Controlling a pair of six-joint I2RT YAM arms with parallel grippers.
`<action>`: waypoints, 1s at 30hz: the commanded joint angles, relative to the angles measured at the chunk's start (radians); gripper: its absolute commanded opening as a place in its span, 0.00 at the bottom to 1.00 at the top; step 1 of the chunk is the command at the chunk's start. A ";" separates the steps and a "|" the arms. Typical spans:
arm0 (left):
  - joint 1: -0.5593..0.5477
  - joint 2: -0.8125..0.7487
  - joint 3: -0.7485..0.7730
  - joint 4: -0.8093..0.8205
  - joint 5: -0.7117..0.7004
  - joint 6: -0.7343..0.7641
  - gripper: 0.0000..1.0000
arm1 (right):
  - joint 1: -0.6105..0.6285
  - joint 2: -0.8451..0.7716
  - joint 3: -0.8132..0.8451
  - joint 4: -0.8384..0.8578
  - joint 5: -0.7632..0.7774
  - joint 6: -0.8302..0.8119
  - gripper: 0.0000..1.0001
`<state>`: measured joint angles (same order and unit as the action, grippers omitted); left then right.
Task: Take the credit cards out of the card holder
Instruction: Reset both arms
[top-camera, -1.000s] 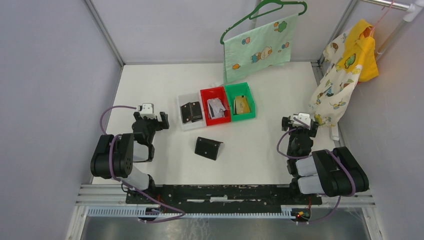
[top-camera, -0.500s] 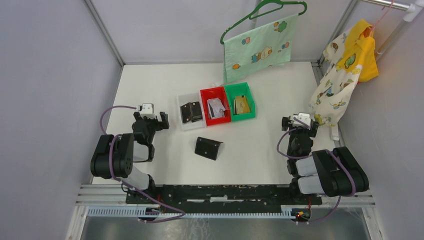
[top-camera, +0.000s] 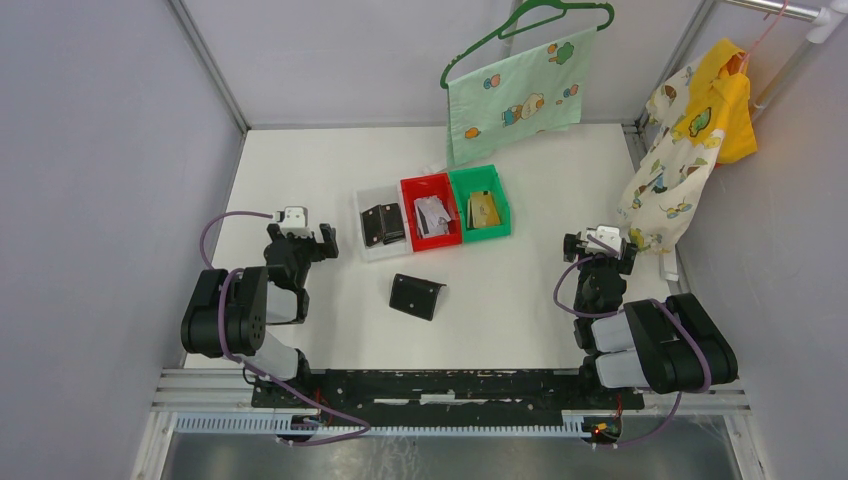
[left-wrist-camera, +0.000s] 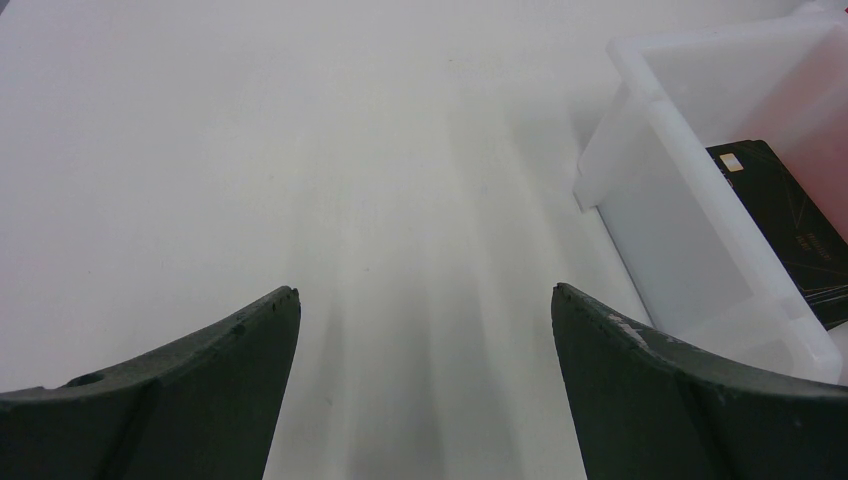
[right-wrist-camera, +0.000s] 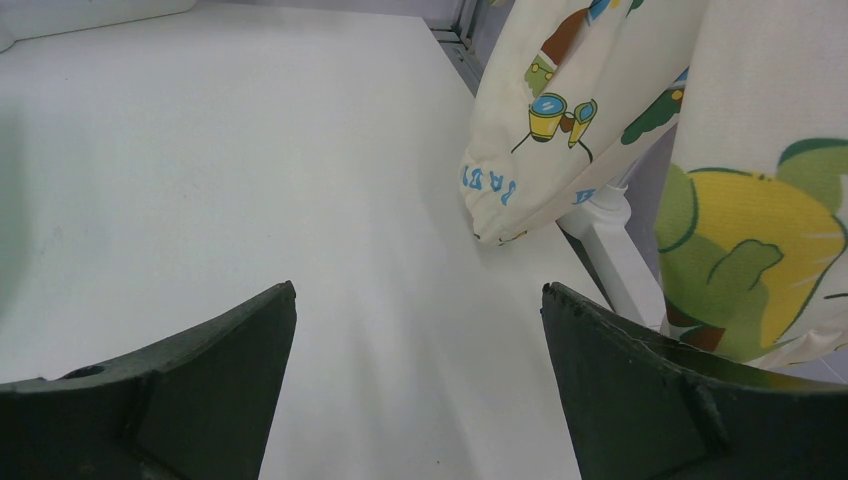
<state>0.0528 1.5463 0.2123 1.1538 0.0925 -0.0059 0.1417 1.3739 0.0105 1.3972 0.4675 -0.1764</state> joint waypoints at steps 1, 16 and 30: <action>0.003 -0.003 0.018 0.047 0.009 0.026 1.00 | -0.003 -0.007 -0.114 0.037 -0.010 0.015 0.98; 0.003 -0.004 0.018 0.047 0.009 0.026 1.00 | -0.003 -0.009 -0.110 0.029 -0.147 -0.038 0.98; 0.003 -0.003 0.018 0.047 0.009 0.026 1.00 | -0.014 -0.009 -0.104 0.018 -0.181 -0.038 0.98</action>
<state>0.0528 1.5463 0.2123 1.1538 0.0925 -0.0059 0.1368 1.3739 0.0105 1.3922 0.3222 -0.2073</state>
